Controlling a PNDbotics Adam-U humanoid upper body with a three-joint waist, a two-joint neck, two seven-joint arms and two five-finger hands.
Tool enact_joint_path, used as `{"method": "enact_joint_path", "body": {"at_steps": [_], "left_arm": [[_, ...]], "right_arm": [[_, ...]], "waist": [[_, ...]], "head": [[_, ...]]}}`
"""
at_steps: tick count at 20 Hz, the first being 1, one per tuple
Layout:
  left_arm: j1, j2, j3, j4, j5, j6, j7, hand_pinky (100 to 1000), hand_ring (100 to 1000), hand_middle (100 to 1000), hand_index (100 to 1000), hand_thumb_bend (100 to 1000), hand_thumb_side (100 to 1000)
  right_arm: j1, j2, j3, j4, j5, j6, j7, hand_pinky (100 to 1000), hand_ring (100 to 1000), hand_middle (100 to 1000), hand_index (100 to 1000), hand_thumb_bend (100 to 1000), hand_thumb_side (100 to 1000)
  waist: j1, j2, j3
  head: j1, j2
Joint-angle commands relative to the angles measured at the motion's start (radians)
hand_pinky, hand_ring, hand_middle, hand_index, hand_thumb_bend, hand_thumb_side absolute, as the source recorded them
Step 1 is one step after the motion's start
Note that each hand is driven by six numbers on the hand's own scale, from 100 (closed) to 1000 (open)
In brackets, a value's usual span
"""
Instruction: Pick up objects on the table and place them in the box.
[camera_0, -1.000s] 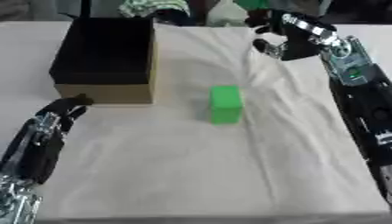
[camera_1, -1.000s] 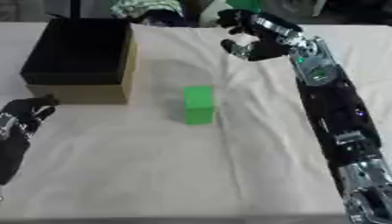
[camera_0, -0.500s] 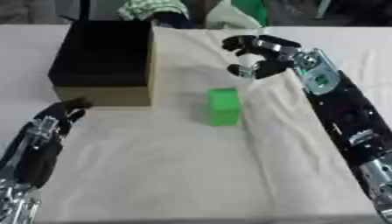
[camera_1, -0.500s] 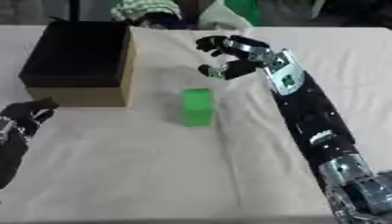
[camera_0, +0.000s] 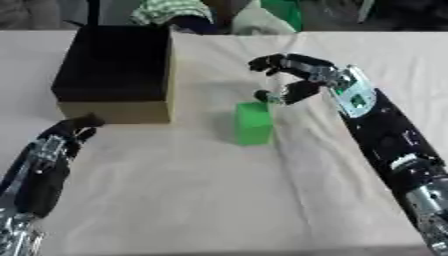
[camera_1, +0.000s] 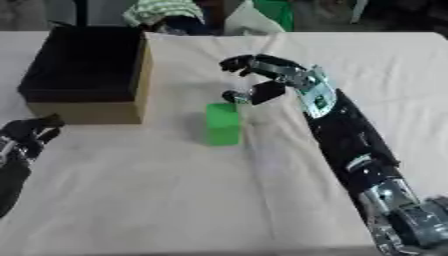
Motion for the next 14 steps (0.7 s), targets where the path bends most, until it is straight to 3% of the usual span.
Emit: {"method": "enact_joint_path", "body": {"at_steps": [1, 14], "left_arm": [[-0.002, 0.009, 0.003, -0.011, -0.003, -0.001, 0.001, 1000, 996, 718, 745, 100, 834], [0.0, 0.008, 0.003, -0.009, -0.006, 0.0, 0.001, 1000, 996, 718, 745, 100, 836]], "right_arm": [[-0.005, -0.021, 0.012, -0.055, 0.018, -0.314, 0.289, 903, 942, 902, 974, 362, 542], [0.041, -0.013, 0.057, -0.129, -0.015, -0.36, 0.289, 902, 935, 892, 974, 319, 562]], "waist": [[0.001, -0.019, -0.002], [-0.001, -0.019, -0.004]], "head": [[-0.004, -0.009], [-0.007, -0.008]]}}
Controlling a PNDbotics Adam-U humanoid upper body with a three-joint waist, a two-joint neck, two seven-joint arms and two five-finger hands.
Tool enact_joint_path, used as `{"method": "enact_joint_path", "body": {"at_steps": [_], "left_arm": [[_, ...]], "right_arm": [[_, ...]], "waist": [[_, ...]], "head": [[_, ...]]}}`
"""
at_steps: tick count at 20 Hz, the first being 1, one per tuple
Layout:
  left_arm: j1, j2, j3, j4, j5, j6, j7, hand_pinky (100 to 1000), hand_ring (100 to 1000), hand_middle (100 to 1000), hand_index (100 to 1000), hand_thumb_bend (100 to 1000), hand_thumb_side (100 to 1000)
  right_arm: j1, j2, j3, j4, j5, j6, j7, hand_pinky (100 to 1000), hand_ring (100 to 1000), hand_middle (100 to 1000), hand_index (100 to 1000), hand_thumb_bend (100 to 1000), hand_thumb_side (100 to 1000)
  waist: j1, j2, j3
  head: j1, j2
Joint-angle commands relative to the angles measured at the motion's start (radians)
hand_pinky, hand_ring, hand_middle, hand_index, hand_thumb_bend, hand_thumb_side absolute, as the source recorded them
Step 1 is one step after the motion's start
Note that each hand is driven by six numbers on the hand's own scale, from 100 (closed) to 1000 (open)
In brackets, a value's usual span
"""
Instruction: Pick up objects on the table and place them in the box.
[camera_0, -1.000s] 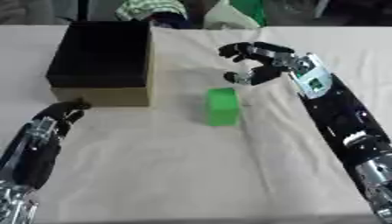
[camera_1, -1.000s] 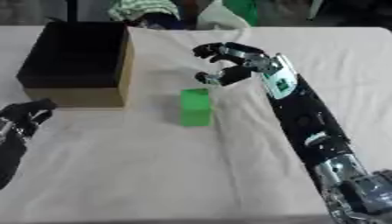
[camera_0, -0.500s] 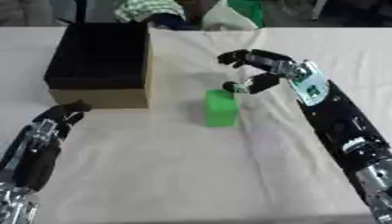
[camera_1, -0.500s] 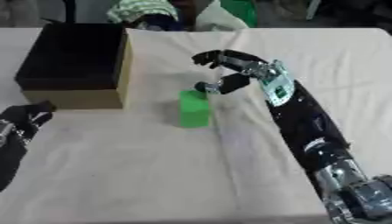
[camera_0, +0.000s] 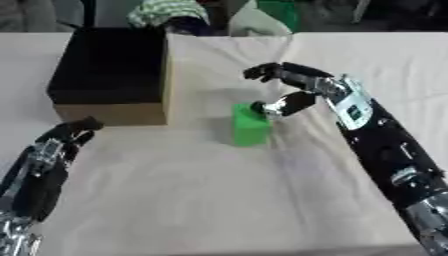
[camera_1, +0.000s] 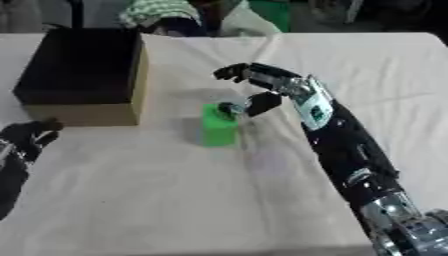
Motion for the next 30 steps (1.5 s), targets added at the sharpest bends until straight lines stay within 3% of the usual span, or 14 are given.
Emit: {"method": "enact_joint_path", "body": {"at_steps": [1, 13, 30], "left_arm": [[-0.006, 0.008, 0.003, -0.01, -0.003, 0.0, 0.001, 1000, 996, 718, 745, 100, 836], [-0.005, 0.009, 0.003, -0.009, -0.004, 0.001, 0.0, 1000, 996, 718, 745, 100, 836], [-0.004, 0.012, 0.002, -0.007, -0.004, 0.001, -0.001, 1000, 995, 718, 746, 100, 836]], "right_arm": [[-0.011, -0.013, 0.007, -0.044, -0.025, -0.33, 0.321, 902, 934, 892, 974, 320, 560], [0.018, -0.008, 0.085, -0.118, -0.022, -0.334, 0.321, 898, 930, 895, 974, 353, 580], [0.046, -0.011, 0.131, -0.137, 0.044, -0.334, 0.321, 892, 926, 890, 968, 408, 592]], "waist": [[0.001, -0.018, -0.002], [-0.003, -0.02, -0.004], [-0.005, -0.024, -0.005]], "head": [[-0.002, -0.007], [-0.007, -0.008], [-0.012, -0.01]]}}
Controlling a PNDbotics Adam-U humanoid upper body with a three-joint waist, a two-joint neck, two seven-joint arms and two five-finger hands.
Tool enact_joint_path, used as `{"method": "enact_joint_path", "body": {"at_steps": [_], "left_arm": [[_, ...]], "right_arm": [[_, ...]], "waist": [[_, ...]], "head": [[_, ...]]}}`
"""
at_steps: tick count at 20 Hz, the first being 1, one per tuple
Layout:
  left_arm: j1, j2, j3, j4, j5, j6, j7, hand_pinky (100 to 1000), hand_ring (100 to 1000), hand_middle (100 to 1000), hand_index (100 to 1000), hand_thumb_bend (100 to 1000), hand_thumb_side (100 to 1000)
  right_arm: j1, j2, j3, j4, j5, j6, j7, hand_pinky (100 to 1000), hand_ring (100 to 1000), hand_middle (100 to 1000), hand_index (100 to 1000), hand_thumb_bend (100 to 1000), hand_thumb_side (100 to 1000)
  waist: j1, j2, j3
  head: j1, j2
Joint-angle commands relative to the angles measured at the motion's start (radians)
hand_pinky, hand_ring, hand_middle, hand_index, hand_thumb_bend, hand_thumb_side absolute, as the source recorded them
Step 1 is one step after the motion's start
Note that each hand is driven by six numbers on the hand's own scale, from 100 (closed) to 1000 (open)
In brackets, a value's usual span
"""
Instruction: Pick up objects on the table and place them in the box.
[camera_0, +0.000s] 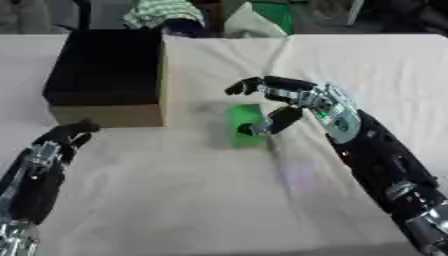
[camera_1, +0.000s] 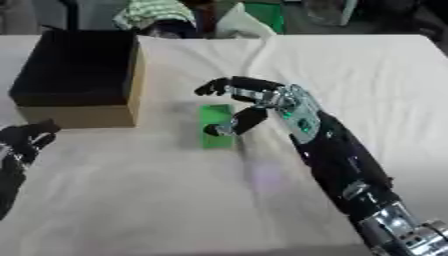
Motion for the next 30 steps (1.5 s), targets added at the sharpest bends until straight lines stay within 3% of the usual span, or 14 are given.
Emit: {"method": "enact_joint_path", "body": {"at_steps": [1, 5, 8, 11, 13, 17, 21, 26, 30], "left_arm": [[-0.005, 0.012, 0.002, -0.008, -0.003, 0.0, -0.001, 1000, 995, 718, 746, 100, 836], [-0.005, 0.013, 0.002, -0.008, -0.003, 0.0, -0.001, 1000, 995, 718, 746, 100, 836], [-0.004, 0.012, 0.002, -0.008, -0.003, 0.001, -0.001, 1000, 995, 718, 746, 100, 837], [-0.004, 0.012, 0.002, -0.007, -0.004, 0.001, 0.0, 1000, 995, 718, 746, 100, 837], [-0.003, 0.012, 0.003, -0.007, -0.004, 0.001, 0.0, 1000, 995, 718, 746, 100, 837], [-0.002, 0.011, 0.003, -0.006, -0.004, 0.001, 0.001, 1000, 995, 717, 746, 100, 837], [-0.001, 0.011, 0.003, -0.006, -0.003, 0.002, 0.001, 1000, 994, 717, 746, 100, 837], [-0.002, 0.011, 0.002, -0.006, -0.001, 0.002, 0.0, 1000, 993, 716, 746, 100, 836], [-0.005, 0.01, -0.002, -0.007, 0.002, 0.002, -0.004, 1000, 992, 715, 746, 100, 835]], "right_arm": [[-0.012, -0.012, 0.005, -0.024, 0.019, -0.33, 0.326, 892, 926, 888, 967, 414, 590], [-0.007, -0.014, 0.009, -0.013, 0.058, -0.33, 0.326, 883, 905, 865, 957, 449, 588], [-0.004, -0.015, 0.002, 0.001, 0.094, -0.33, 0.326, 869, 839, 813, 937, 464, 581], [-0.005, -0.017, -0.02, 0.011, 0.111, -0.33, 0.326, 848, 756, 688, 884, 478, 520], [-0.008, -0.018, -0.04, 0.008, 0.111, -0.33, 0.326, 838, 720, 594, 822, 441, 452], [-0.022, -0.016, -0.077, -0.009, 0.09, -0.33, 0.32, 808, 651, 435, 658, 466, 325], [-0.049, -0.007, -0.106, -0.018, 0.062, -0.33, 0.289, 777, 589, 332, 547, 433, 232], [-0.116, 0.015, -0.128, 0.007, 0.042, -0.33, 0.264, 762, 567, 313, 526, 445, 168], [-0.21, 0.047, -0.154, 0.045, 0.078, -0.33, 0.221, 756, 569, 313, 526, 425, 123]], "waist": [[0.001, -0.018, 0.0], [0.0, -0.019, 0.0], [0.0, -0.019, -0.002], [0.0, -0.019, -0.004], [0.0, -0.019, -0.004], [0.0, -0.021, -0.005], [-0.001, -0.024, -0.005], [-0.001, -0.025, 0.0], [0.0, -0.024, 0.014]], "head": [[-0.002, -0.01], [-0.003, -0.012], [-0.004, -0.012], [-0.003, -0.012], [-0.002, -0.012], [-0.001, -0.012], [-0.001, -0.012], [-0.002, -0.016], [-0.009, -0.02]]}}
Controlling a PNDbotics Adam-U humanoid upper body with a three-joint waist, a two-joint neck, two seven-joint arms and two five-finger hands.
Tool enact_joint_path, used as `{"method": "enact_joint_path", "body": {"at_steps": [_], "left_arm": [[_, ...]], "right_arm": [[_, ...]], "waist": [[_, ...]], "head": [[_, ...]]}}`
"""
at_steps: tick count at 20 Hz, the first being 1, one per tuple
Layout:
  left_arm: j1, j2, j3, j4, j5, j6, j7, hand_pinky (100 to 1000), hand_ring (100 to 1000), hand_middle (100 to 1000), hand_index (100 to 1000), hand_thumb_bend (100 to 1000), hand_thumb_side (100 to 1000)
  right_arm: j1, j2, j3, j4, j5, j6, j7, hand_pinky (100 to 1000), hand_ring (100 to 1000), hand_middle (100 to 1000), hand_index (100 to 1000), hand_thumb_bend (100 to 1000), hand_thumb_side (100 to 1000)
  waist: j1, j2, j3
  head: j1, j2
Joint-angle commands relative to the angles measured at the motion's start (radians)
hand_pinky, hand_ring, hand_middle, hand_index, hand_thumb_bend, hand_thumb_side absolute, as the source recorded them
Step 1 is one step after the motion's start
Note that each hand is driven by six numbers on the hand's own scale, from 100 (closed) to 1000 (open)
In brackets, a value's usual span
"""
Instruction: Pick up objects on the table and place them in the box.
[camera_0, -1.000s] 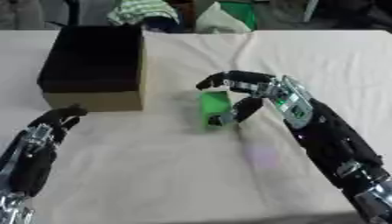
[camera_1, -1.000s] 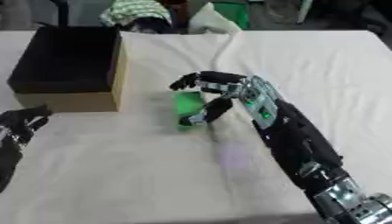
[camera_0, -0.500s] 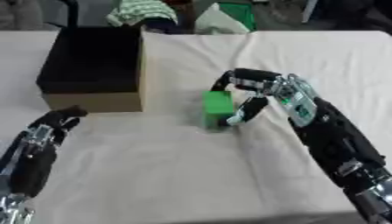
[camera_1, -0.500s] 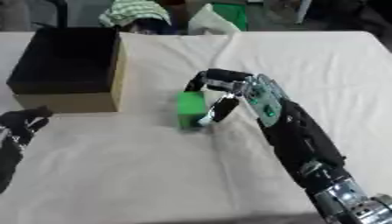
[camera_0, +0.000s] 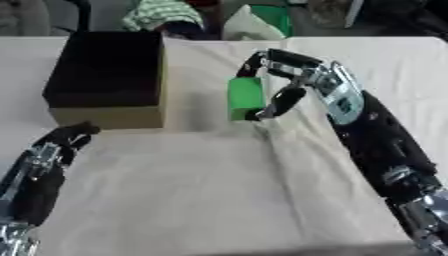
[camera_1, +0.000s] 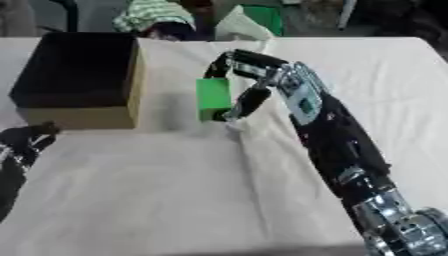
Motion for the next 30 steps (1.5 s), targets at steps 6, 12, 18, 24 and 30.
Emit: {"method": "enact_joint_path", "body": {"at_steps": [6, 12, 18, 24, 30], "left_arm": [[-0.016, 0.008, -0.01, -0.016, 0.007, 0.0, -0.012, 1000, 990, 713, 746, 100, 833], [-0.031, 0.006, -0.023, -0.018, 0.014, 0.001, -0.026, 1000, 989, 712, 745, 100, 832], [-0.044, 0.005, -0.033, -0.021, 0.019, 0.002, -0.037, 1000, 988, 711, 745, 100, 831], [-0.048, 0.005, -0.036, -0.024, 0.021, 0.001, -0.042, 1000, 987, 711, 745, 100, 832], [-0.051, 0.005, -0.037, -0.025, 0.021, 0.0, -0.044, 1000, 987, 708, 745, 100, 832]], "right_arm": [[-0.19, 0.082, -0.076, 0.098, 0.122, -0.284, 0.166, 754, 571, 319, 532, 412, 100], [-0.257, 0.191, -0.137, 0.149, 0.283, -0.229, 0.073, 762, 582, 338, 557, 410, 100], [-0.272, 0.277, -0.218, 0.144, 0.452, -0.137, -0.02, 769, 593, 377, 606, 401, 100], [-0.262, 0.324, -0.29, 0.078, 0.592, -0.039, -0.176, 770, 615, 510, 716, 415, 100], [-0.248, 0.344, -0.307, 0.074, 0.737, 0.028, -0.33, 810, 729, 792, 877, 470, 165]], "waist": [[0.007, -0.014, 0.038], [0.006, -0.005, 0.083], [0.002, 0.003, 0.136], [0.004, 0.009, 0.164], [0.006, 0.012, 0.167]], "head": [[-0.027, -0.022], [-0.053, -0.038], [-0.077, -0.053], [-0.09, -0.061], [-0.091, -0.064]]}}
